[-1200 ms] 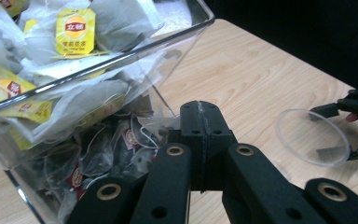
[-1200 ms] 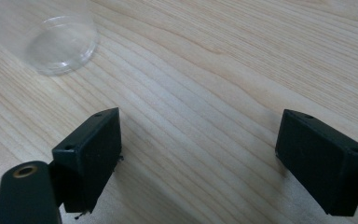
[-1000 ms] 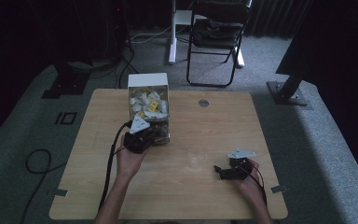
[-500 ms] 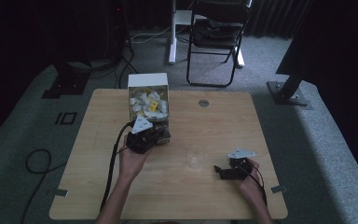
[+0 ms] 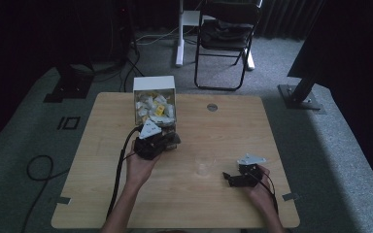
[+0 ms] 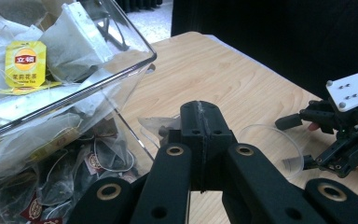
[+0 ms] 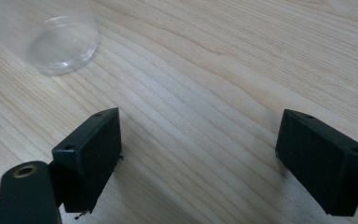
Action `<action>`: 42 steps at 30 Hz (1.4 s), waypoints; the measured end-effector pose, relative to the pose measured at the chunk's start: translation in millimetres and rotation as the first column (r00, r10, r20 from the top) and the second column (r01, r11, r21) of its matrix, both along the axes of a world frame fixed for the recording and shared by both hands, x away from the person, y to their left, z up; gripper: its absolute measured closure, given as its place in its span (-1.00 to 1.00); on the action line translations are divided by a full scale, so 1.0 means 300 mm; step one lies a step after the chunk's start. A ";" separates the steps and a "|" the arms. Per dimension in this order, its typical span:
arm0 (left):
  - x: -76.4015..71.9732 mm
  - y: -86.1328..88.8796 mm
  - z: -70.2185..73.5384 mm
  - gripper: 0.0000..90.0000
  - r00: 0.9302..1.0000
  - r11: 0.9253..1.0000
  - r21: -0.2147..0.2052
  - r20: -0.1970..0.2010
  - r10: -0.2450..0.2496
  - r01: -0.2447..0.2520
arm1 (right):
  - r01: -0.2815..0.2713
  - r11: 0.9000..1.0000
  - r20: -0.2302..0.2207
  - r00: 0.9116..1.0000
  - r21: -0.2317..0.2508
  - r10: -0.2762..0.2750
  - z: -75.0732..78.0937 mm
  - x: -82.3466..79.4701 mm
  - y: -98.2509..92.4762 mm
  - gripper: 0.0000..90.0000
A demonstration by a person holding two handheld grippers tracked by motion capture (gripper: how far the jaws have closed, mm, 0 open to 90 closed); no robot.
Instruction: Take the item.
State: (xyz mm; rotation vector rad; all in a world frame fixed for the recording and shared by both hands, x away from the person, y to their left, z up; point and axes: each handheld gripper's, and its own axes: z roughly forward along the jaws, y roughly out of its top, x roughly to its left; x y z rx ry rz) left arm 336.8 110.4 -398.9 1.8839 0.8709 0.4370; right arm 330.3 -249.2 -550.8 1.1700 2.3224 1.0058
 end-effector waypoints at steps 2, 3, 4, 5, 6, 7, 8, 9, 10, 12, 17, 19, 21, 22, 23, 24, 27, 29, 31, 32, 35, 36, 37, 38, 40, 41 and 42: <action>0.001 -0.003 0.001 1.00 1.000 1.000 -0.004 0.000 -0.001 0.001 | 0.000 1.000 0.000 1.000 0.000 0.000 0.000 0.000 0.000 -0.69; 0.001 -0.005 0.002 1.00 1.000 1.000 -0.004 0.000 -0.001 0.001 | 0.000 1.000 0.000 1.000 0.000 0.000 0.000 0.000 0.000 -0.69; 0.002 -0.007 0.004 1.00 1.000 1.000 -0.002 0.002 -0.002 0.002 | 0.000 1.000 0.000 1.000 0.000 0.000 0.000 0.000 0.000 -0.69; 0.001 -0.009 0.005 1.00 1.000 1.000 -0.003 0.002 -0.002 0.002 | -0.001 1.000 0.001 1.000 0.000 0.001 0.000 0.000 0.000 -0.69; 0.002 -0.012 0.008 1.00 1.000 1.000 -0.005 0.005 -0.005 0.005 | -0.001 1.000 0.000 1.000 0.000 0.001 0.000 0.000 0.000 -0.69; 0.001 -0.014 0.010 1.00 1.000 1.000 -0.004 0.005 -0.007 0.007 | 0.000 1.000 0.000 1.000 0.000 0.000 0.000 0.000 0.000 -0.69; 0.001 -0.017 0.012 1.00 1.000 1.000 -0.002 0.008 -0.009 0.009 | 0.000 1.000 0.000 1.000 0.000 0.000 0.000 0.000 0.000 -0.69; 0.001 -0.021 0.014 1.00 1.000 1.000 -0.003 0.009 -0.010 0.010 | -0.001 1.000 0.000 1.000 0.000 0.001 0.000 0.000 0.000 -0.69; 0.001 -0.024 0.016 1.00 1.000 1.000 -0.005 0.009 -0.014 0.014 | -0.001 1.000 0.000 1.000 0.000 0.001 0.000 0.000 0.000 -0.69; 0.000 -0.032 0.019 1.00 1.000 1.000 -0.005 0.009 -0.019 0.019 | -0.001 1.000 0.002 1.000 0.000 0.001 0.000 0.001 0.000 -0.69; 0.000 -0.050 0.024 1.00 0.999 0.999 -0.010 0.012 -0.030 0.030 | 0.000 1.000 0.000 1.000 0.000 0.000 0.000 0.000 0.000 -0.69; 0.000 -0.055 0.025 1.00 0.999 0.999 -0.010 0.014 -0.034 0.034 | -0.001 1.000 0.000 1.000 0.000 0.001 0.000 0.000 0.000 -0.69; -0.001 -0.059 0.026 1.00 0.999 0.999 -0.011 0.015 -0.035 0.036 | -0.001 1.000 0.000 1.000 0.000 0.001 0.000 0.000 0.000 -0.69; -0.001 -0.061 0.026 1.00 0.999 0.999 -0.012 0.014 -0.037 0.037 | 0.000 1.000 0.000 1.000 0.000 0.000 0.000 0.000 0.000 -0.69; -0.002 -0.063 0.026 1.00 0.999 0.999 -0.012 0.013 -0.038 0.038 | -0.001 1.000 0.000 1.000 0.000 0.001 0.000 0.000 0.000 -0.69; -0.002 -0.065 0.025 1.00 0.999 0.999 -0.011 0.013 -0.039 0.039 | -0.001 1.000 0.000 1.000 0.000 0.001 0.000 0.000 0.000 -0.69; -0.003 -0.070 0.025 1.00 0.999 0.999 -0.014 0.013 -0.044 0.044 | -0.001 1.000 0.000 1.000 0.000 0.001 0.000 0.000 0.000 -0.69; -0.003 -0.075 0.025 1.00 0.999 0.999 -0.012 0.015 -0.048 0.049 | -0.001 1.000 0.000 1.000 0.000 0.001 0.000 0.000 0.000 -0.69; -0.003 -0.079 0.025 1.00 0.999 0.999 -0.010 0.013 -0.053 0.053 | -0.001 1.000 0.001 1.000 0.000 0.001 0.000 0.000 0.000 -0.69; -0.003 -0.081 0.025 1.00 0.998 0.998 -0.011 0.013 -0.055 0.055 | -0.001 1.000 0.001 1.000 -0.001 0.001 0.000 0.000 0.000 -0.69; -0.003 -0.088 0.026 1.00 0.998 0.998 -0.010 0.012 -0.059 0.059 | -0.001 1.000 0.000 1.000 -0.001 0.001 0.000 0.000 0.000 -0.69; -0.003 -0.090 0.027 1.00 0.998 0.998 -0.008 0.013 -0.061 0.061 | -0.001 1.000 0.001 1.000 -0.001 0.001 0.000 0.000 0.000 -0.69; -0.004 -0.093 0.028 1.00 0.998 0.998 -0.009 0.015 -0.063 0.063 | -0.001 1.000 0.001 1.000 -0.001 0.001 0.000 0.000 0.000 -0.69; -0.005 -0.095 0.029 1.00 0.998 0.998 -0.011 0.016 -0.066 0.066 | -0.001 1.000 0.001 1.000 -0.001 0.001 0.000 0.000 0.000 -0.69; -0.005 -0.100 0.029 1.00 0.998 0.998 -0.015 0.016 -0.069 0.069 | -0.001 1.000 0.001 1.000 -0.001 0.001 0.000 0.000 0.000 -0.69; -0.005 -0.103 0.029 1.00 0.997 0.997 -0.014 0.017 -0.070 0.071 | -0.001 1.000 0.001 1.000 -0.001 0.001 0.000 0.000 0.000 -0.69; -0.006 -0.105 0.029 1.00 0.997 0.997 -0.011 0.016 -0.073 0.073 | -0.001 1.000 0.000 1.000 -0.001 0.001 0.000 0.000 0.000 -0.69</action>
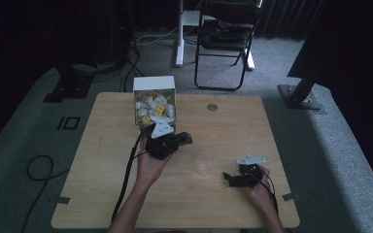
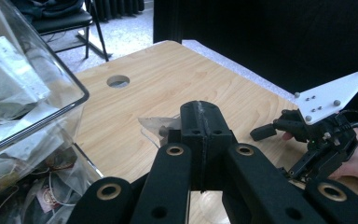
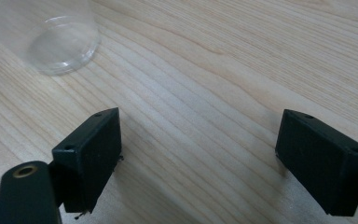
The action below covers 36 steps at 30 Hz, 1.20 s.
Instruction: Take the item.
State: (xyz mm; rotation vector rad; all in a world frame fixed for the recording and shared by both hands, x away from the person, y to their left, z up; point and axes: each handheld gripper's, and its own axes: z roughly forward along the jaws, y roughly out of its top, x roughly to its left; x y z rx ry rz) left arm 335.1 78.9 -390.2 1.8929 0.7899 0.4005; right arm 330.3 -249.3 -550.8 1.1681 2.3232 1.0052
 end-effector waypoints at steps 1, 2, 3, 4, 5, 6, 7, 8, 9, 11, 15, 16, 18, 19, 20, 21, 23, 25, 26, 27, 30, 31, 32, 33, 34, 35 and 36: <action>0.000 -0.003 -0.001 1.00 1.000 1.000 -0.001 0.000 -0.002 0.002 | 0.000 1.000 0.000 1.000 0.000 0.000 0.000 0.000 0.000 -0.69; -0.001 -0.006 -0.002 1.00 1.000 1.000 -0.001 0.000 -0.004 0.004 | 0.000 1.000 0.000 1.000 0.000 0.000 0.000 0.000 0.000 -0.69; -0.001 -0.010 -0.003 1.00 1.000 1.000 -0.002 -0.002 -0.007 0.007 | 0.000 1.000 0.000 1.000 0.000 0.000 0.000 0.000 0.000 -0.69; -0.001 -0.013 -0.004 1.00 1.000 1.000 -0.001 -0.002 -0.011 0.011 | 0.000 1.000 0.000 1.000 0.001 0.000 0.000 0.000 0.000 -0.69; -0.001 -0.016 -0.004 1.00 1.000 1.000 0.003 -0.001 -0.013 0.013 | 0.000 1.000 0.000 1.000 0.000 0.000 0.000 0.000 0.000 -0.69; -0.002 -0.020 -0.005 1.00 1.000 1.000 0.002 -0.001 -0.015 0.015 | 0.000 1.000 0.000 1.000 0.000 0.000 0.000 0.000 0.000 -0.69; -0.002 -0.023 -0.005 1.00 1.000 1.000 0.002 -0.002 -0.018 0.018 | 0.000 1.000 0.000 1.000 0.000 0.000 0.000 0.000 0.000 -0.69; -0.002 -0.025 -0.005 1.00 1.000 1.000 0.002 -0.001 -0.019 0.019 | 0.000 1.000 0.000 1.000 0.000 0.000 0.000 0.000 0.000 -0.69; -0.003 -0.029 -0.005 1.00 1.000 1.000 0.001 -0.001 -0.022 0.022 | 0.000 1.000 0.000 1.000 0.000 0.000 0.000 0.000 0.000 -0.69; -0.003 -0.032 -0.005 1.00 1.000 1.000 0.004 0.001 -0.025 0.025 | 0.000 1.000 0.000 1.000 0.000 0.000 0.000 0.000 0.000 -0.69; -0.007 -0.047 -0.007 1.00 0.999 0.999 0.005 0.001 -0.033 0.033 | 0.000 1.000 0.000 1.000 0.000 0.000 0.000 0.000 0.000 -0.69; -0.007 -0.050 -0.007 1.00 0.999 0.999 0.008 0.001 -0.037 0.037 | 0.000 1.000 0.000 1.000 0.000 0.000 0.000 0.000 0.000 -0.69; -0.008 -0.058 -0.009 1.00 0.999 0.999 0.008 0.001 -0.040 0.040 | 0.000 1.000 0.000 1.000 0.000 0.000 0.000 0.000 0.000 -0.69; -0.009 -0.061 -0.010 1.00 0.999 0.999 0.010 0.002 -0.043 0.043 | 0.000 1.000 0.000 1.000 0.000 0.000 0.000 0.000 0.000 -0.69; -0.010 -0.065 -0.011 1.00 0.999 0.999 0.009 0.001 -0.045 0.045 | 0.000 1.000 0.000 1.000 0.000 0.000 0.000 0.000 0.000 -0.69; -0.011 -0.069 -0.013 1.00 0.999 0.999 0.010 -0.001 -0.050 0.050 | 0.000 1.000 0.000 1.000 0.000 0.000 0.000 0.000 0.000 -0.69; -0.013 -0.076 -0.016 1.00 0.999 0.998 0.011 -0.004 -0.054 0.054 | 0.000 1.000 0.000 1.000 0.001 0.000 0.000 0.000 0.000 -0.69; -0.015 -0.084 -0.021 1.00 0.998 0.998 0.010 -0.007 -0.059 0.059 | 0.000 1.000 0.000 1.000 0.000 0.000 0.000 0.000 0.000 -0.69; -0.015 -0.088 -0.022 1.00 0.998 0.998 0.013 -0.007 -0.063 0.063 | 0.000 1.000 0.000 1.000 0.000 0.000 0.000 0.000 0.000 -0.69; -0.016 -0.092 -0.024 1.00 0.998 0.998 0.013 -0.007 -0.065 0.065 | 0.001 1.000 0.000 1.000 0.000 -0.001 0.000 0.000 0.000 -0.69; -0.018 -0.105 -0.028 1.00 0.997 0.997 0.014 -0.008 -0.075 0.075 | -0.001 1.000 0.002 1.000 -0.001 0.001 0.000 0.000 0.000 -0.69; -0.020 -0.110 -0.030 1.00 0.997 0.997 0.016 -0.010 -0.079 0.079 | -0.001 1.000 0.002 1.000 -0.001 0.001 0.000 0.000 -0.001 -0.69; -0.021 -0.115 -0.032 1.00 0.997 0.996 0.019 -0.012 -0.082 0.082 | -0.001 1.000 0.002 1.000 -0.001 0.001 0.000 0.000 -0.001 -0.69; -0.022 -0.120 -0.034 1.00 0.996 0.996 0.020 -0.012 -0.085 0.085 | -0.001 1.000 0.002 1.000 -0.001 0.001 0.000 0.000 0.000 -0.69; -0.023 -0.125 -0.036 1.00 0.996 0.996 0.025 -0.013 -0.088 0.089 | -0.001 1.000 0.002 1.000 -0.001 0.001 0.000 0.000 0.000 -0.69; -0.024 -0.130 -0.039 1.00 0.996 0.995 0.025 -0.014 -0.091 0.092 | -0.001 1.000 0.002 1.000 -0.001 0.001 0.000 0.000 0.000 -0.69; -0.025 -0.136 -0.041 1.00 0.995 0.995 0.028 -0.014 -0.095 0.095 | -0.001 1.000 0.002 1.000 -0.001 0.001 0.000 0.000 0.000 -0.69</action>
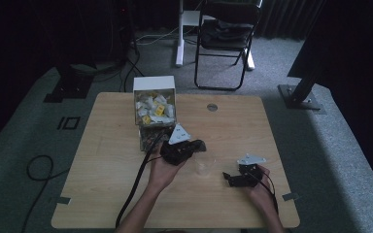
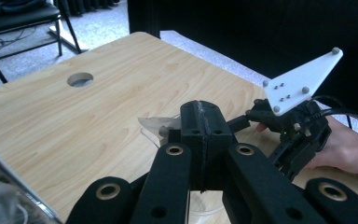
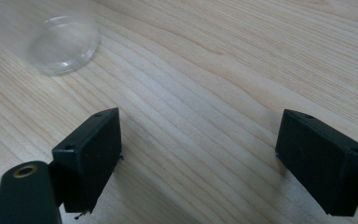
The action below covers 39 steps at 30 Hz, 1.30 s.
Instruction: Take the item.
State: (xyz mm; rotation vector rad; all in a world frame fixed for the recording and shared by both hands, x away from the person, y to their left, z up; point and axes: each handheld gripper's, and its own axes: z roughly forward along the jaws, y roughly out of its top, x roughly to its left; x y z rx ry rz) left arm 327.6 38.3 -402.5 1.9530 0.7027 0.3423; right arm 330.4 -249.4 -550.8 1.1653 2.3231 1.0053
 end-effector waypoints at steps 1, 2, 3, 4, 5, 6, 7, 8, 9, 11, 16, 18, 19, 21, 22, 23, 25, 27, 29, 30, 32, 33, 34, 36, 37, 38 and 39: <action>0.000 -0.005 -0.002 1.00 1.000 1.000 0.003 -0.001 -0.004 0.004 | 0.000 1.000 0.000 1.000 0.000 0.000 0.000 0.000 0.000 -0.69; -0.001 -0.010 -0.004 1.00 1.000 1.000 0.007 -0.003 -0.007 0.007 | 0.000 1.000 0.000 1.000 0.000 0.000 0.000 0.000 0.000 -0.69; -0.001 -0.016 -0.006 1.00 1.000 1.000 0.009 -0.003 -0.010 0.010 | 0.000 1.000 0.000 1.000 0.000 0.000 0.000 0.000 0.000 -0.69; -0.001 -0.021 -0.009 1.00 1.000 1.000 0.010 -0.004 -0.013 0.013 | 0.000 1.000 0.000 1.000 0.000 0.000 0.000 0.000 0.000 -0.69; -0.001 -0.025 -0.010 1.00 1.000 1.000 0.013 -0.006 -0.017 0.017 | 0.000 1.000 0.000 1.000 0.000 0.000 0.000 0.000 0.000 -0.69; -0.001 -0.029 -0.012 1.00 1.000 1.000 0.013 -0.009 -0.019 0.019 | 0.000 1.000 0.000 1.000 0.000 0.000 0.000 0.000 0.000 -0.69; -0.001 -0.033 -0.014 1.00 1.000 1.000 0.015 -0.012 -0.023 0.023 | 0.000 1.000 0.000 1.000 0.000 0.000 0.000 0.000 0.000 -0.69; -0.003 -0.038 -0.017 1.00 1.000 1.000 0.014 -0.014 -0.025 0.025 | 0.000 1.000 0.000 1.000 0.000 0.000 0.000 0.000 0.000 -0.69; -0.003 -0.042 -0.019 1.00 0.999 0.999 0.017 -0.015 -0.029 0.029 | 0.000 1.000 0.000 1.000 0.000 0.000 0.000 0.000 0.000 -0.69; -0.004 -0.052 -0.026 1.00 0.999 0.999 0.028 -0.016 -0.034 0.035 | 0.000 1.000 0.001 1.000 0.000 0.000 0.000 0.000 0.000 -0.69; 0.012 -0.059 -0.045 0.67 0.999 0.999 0.036 -0.031 -0.029 0.030 | 0.000 1.000 0.000 1.000 0.000 0.000 0.000 0.000 0.000 -0.69; 0.015 -0.050 -0.045 0.48 0.999 0.999 0.026 -0.033 -0.025 0.026 | 0.001 1.000 -0.001 1.000 0.000 -0.001 0.000 0.000 0.000 -0.69; 0.016 -0.043 -0.044 0.44 0.999 1.000 0.022 -0.033 -0.021 0.022 | 0.001 1.000 -0.001 1.000 0.000 -0.001 0.000 0.000 0.000 -0.69; 0.016 -0.029 -0.043 0.36 0.999 1.000 0.014 -0.032 -0.007 0.007 | 0.001 1.000 -0.001 1.000 0.001 -0.001 0.000 0.000 0.000 -0.69; 0.017 -0.020 -0.043 0.34 1.000 1.000 0.013 -0.029 0.002 -0.001 | 0.001 1.000 -0.001 1.000 0.000 -0.001 0.000 0.000 0.000 -0.69; 0.018 -0.010 -0.042 0.31 1.000 1.000 0.011 -0.029 0.010 -0.009 | 0.001 1.000 -0.002 1.000 0.001 -0.001 0.000 0.000 0.000 -0.69; 0.019 -0.002 -0.043 0.29 0.999 1.000 0.009 -0.028 0.015 -0.015 | 0.001 1.000 -0.001 1.000 0.001 -0.001 0.000 0.000 0.000 -0.69; 0.017 0.023 -0.045 0.27 0.999 0.999 0.007 -0.026 0.034 -0.034 | 0.001 1.000 -0.002 1.000 0.000 -0.001 0.000 -0.001 0.000 -0.69; 0.015 0.038 -0.047 0.26 0.999 0.999 0.012 -0.021 0.048 -0.047 | 0.002 1.000 -0.002 1.000 0.002 -0.002 0.000 -0.001 0.001 -0.69; 0.015 0.046 -0.049 0.26 0.998 0.999 0.012 -0.020 0.053 -0.053 | 0.001 1.000 -0.002 1.000 0.001 -0.001 0.000 -0.001 0.000 -0.69; 0.015 0.060 -0.054 0.26 0.998 0.998 0.013 -0.022 0.063 -0.063 | 0.000 1.000 -0.002 1.000 0.001 0.000 0.000 0.000 0.000 -0.69; 0.015 0.067 -0.057 0.26 0.997 0.998 0.017 -0.023 0.068 -0.068 | 0.000 1.000 -0.002 1.000 0.000 0.000 0.000 0.000 0.000 -0.69; 0.013 0.076 -0.063 0.26 0.997 0.997 0.020 -0.026 0.076 -0.076 | 0.000 1.000 -0.001 1.000 -0.001 0.000 0.000 0.000 0.000 -0.69; 0.010 0.087 -0.073 0.26 0.996 0.996 0.021 -0.034 0.083 -0.083 | 0.001 1.000 -0.001 1.000 0.000 -0.001 0.000 0.000 0.000 -0.69; 0.010 0.087 -0.073 0.26 0.996 0.996 0.021 -0.034 0.083 -0.083 | -0.002 1.000 -0.001 1.000 -0.002 0.002 0.000 0.000 -0.001 -0.69; 0.005 0.101 -0.086 0.26 0.995 0.995 0.032 -0.036 0.098 -0.097 | -0.002 1.000 -0.001 1.000 -0.003 0.002 0.000 0.000 -0.001 -0.69; 0.002 0.110 -0.094 0.26 0.994 0.994 0.036 -0.037 0.105 -0.104 | -0.002 1.000 -0.001 1.000 -0.003 0.002 0.000 0.000 -0.001 -0.69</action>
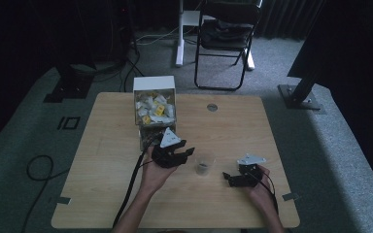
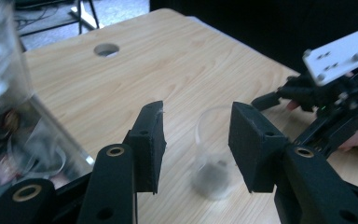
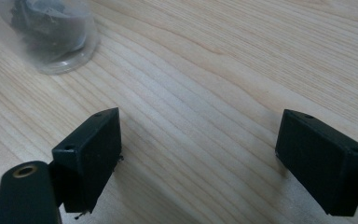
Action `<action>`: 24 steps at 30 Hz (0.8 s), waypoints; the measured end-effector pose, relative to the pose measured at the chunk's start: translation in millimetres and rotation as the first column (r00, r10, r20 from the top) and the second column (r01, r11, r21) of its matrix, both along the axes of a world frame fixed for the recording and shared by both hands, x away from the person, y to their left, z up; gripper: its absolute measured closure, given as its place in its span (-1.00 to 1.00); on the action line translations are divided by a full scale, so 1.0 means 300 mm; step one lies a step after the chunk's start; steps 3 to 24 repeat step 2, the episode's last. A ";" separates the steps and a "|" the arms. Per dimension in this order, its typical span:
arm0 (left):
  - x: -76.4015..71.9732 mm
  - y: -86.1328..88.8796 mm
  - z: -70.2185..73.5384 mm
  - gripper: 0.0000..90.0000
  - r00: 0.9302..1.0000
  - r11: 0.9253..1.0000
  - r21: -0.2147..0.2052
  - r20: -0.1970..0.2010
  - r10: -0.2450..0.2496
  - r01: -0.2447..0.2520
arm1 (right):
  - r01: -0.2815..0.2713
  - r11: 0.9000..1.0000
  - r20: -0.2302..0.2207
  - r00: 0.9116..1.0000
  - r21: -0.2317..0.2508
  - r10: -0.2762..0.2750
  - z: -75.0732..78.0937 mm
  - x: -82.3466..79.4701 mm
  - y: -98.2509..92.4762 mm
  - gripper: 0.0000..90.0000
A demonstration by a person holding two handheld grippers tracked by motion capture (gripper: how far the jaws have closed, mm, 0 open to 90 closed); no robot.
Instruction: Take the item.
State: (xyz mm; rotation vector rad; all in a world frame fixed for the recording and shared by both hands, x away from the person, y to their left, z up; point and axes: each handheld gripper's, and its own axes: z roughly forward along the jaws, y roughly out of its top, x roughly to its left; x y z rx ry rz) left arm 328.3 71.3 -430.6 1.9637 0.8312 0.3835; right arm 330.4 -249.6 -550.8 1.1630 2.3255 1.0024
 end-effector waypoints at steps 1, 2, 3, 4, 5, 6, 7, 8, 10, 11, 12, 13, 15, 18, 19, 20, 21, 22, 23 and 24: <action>-0.003 0.010 -0.008 0.26 1.000 1.000 0.008 -0.001 0.008 -0.008 | 0.000 1.000 0.000 1.000 0.000 0.000 0.000 0.000 0.000 -0.69; -0.003 0.010 -0.008 0.26 1.000 1.000 0.008 -0.001 0.008 -0.008 | 0.002 1.000 0.000 1.000 0.003 -0.002 0.000 0.000 0.001 -0.69; -0.003 0.010 -0.008 0.26 1.000 1.000 0.008 -0.001 0.008 -0.008 | 0.002 1.000 0.000 1.000 0.003 -0.002 0.000 0.000 0.001 -0.69; -0.003 0.010 -0.008 0.26 1.000 1.000 0.008 -0.001 0.008 -0.008 | 0.002 1.000 0.000 1.000 0.003 -0.002 0.000 0.000 0.001 -0.69; -0.003 0.010 -0.008 0.26 1.000 1.000 0.008 -0.001 0.008 -0.008 | 0.002 1.000 0.000 1.000 0.003 -0.002 0.000 0.000 0.001 -0.69; -0.003 0.010 -0.008 0.26 1.000 1.000 0.008 -0.001 0.008 -0.008 | 0.002 1.000 0.000 1.000 0.003 -0.002 0.000 0.000 0.001 -0.69; -0.003 0.010 -0.008 0.26 1.000 1.000 0.008 -0.001 0.008 -0.008 | 0.002 1.000 0.000 1.000 0.003 -0.002 0.000 0.000 0.001 -0.69; -0.003 0.010 -0.008 0.26 1.000 1.000 0.008 -0.001 0.008 -0.008 | 0.002 1.000 0.000 1.000 0.003 -0.002 0.000 0.000 0.001 -0.69; -0.003 0.010 -0.008 0.26 1.000 1.000 0.008 -0.001 0.008 -0.008 | 0.002 1.000 0.000 1.000 0.003 -0.002 0.000 0.000 0.001 -0.69; -0.003 0.010 -0.008 0.26 1.000 1.000 0.008 -0.001 0.008 -0.008 | 0.002 1.000 0.000 1.000 0.003 -0.002 0.000 0.000 0.001 -0.69; -0.003 0.010 -0.008 0.26 1.000 1.000 0.008 -0.001 0.008 -0.008 | 0.002 1.000 0.000 1.000 0.003 -0.002 0.000 0.000 0.001 -0.69; -0.003 0.010 -0.008 0.26 1.000 1.000 0.008 -0.001 0.008 -0.008 | 0.002 1.000 0.000 1.000 0.003 -0.002 0.000 0.000 0.001 -0.69; -0.003 0.010 -0.008 0.26 1.000 1.000 0.008 -0.001 0.008 -0.008 | 0.002 1.000 0.000 1.000 0.003 -0.002 0.000 0.000 0.001 -0.69; -0.003 0.010 -0.008 0.26 1.000 1.000 0.008 -0.001 0.008 -0.008 | 0.002 1.000 0.000 1.000 0.003 -0.002 0.000 0.000 0.001 -0.69; -0.003 0.010 -0.008 0.26 1.000 1.000 0.008 -0.001 0.008 -0.008 | 0.002 1.000 0.000 1.000 0.003 -0.002 0.000 0.000 0.001 -0.69; -0.003 0.010 -0.008 0.26 1.000 1.000 0.008 -0.001 0.008 -0.008 | 0.002 1.000 0.000 1.000 0.003 -0.002 0.000 0.000 0.001 -0.69; -0.003 0.010 -0.008 0.26 1.000 1.000 0.008 -0.001 0.008 -0.008 | 0.002 1.000 0.000 1.000 0.003 -0.002 0.000 0.000 0.001 -0.69; -0.003 0.010 -0.008 0.26 1.000 1.000 0.008 -0.001 0.008 -0.008 | 0.002 1.000 0.000 1.000 0.003 -0.002 0.000 0.000 0.001 -0.69; -0.003 0.010 -0.008 0.26 1.000 1.000 0.008 -0.001 0.008 -0.008 | 0.002 1.000 0.000 1.000 0.003 -0.002 0.000 0.000 0.001 -0.69; -0.003 0.010 -0.008 0.26 1.000 1.000 0.008 -0.001 0.008 -0.008 | 0.002 1.000 0.000 1.000 0.003 -0.002 0.000 0.000 0.001 -0.69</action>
